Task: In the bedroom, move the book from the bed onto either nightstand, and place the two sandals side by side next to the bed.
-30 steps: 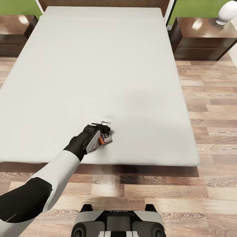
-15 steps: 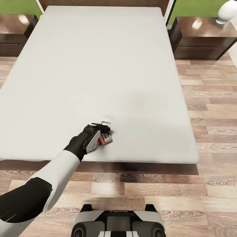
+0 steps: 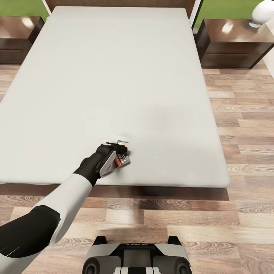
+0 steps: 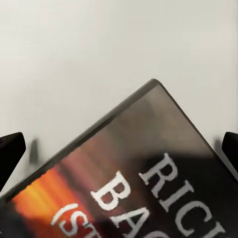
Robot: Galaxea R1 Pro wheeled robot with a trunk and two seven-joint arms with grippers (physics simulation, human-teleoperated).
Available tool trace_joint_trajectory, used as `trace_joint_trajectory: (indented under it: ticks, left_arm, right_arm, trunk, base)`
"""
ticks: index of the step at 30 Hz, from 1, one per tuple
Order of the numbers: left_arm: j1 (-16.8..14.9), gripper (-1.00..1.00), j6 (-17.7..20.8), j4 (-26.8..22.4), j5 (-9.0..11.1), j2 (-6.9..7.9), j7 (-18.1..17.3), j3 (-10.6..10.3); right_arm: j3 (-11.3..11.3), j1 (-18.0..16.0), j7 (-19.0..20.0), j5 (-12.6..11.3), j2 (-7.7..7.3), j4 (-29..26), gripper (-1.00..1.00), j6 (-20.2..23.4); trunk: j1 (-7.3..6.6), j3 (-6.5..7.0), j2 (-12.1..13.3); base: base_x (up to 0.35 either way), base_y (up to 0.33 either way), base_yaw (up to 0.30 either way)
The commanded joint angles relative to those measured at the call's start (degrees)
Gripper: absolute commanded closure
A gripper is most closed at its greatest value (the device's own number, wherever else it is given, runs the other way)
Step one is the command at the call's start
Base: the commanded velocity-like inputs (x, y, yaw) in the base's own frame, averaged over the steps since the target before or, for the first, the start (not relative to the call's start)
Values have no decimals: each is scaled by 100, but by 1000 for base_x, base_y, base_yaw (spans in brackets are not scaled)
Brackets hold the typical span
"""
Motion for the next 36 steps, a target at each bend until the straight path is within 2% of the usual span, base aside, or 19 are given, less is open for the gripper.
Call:
trace_joint_trajectory:
  ticks: [1, 36]
  left_arm:
    - [0, -100, 35, 234, 113, 4, 51, -21]
    - [0, -100, 40, 234, 117, 2, 51, -21]
  right_arm:
    - [-43, 0, -20, 60, -3, 5, -100, 14]
    - [-44, 0, -20, 61, -11, 5, -100, 14]
  trunk:
    - [1, -2, -2]
    - [1, -2, -2]
  base:
    - [-32, 0, 0]
    - [-29, 0, 0]
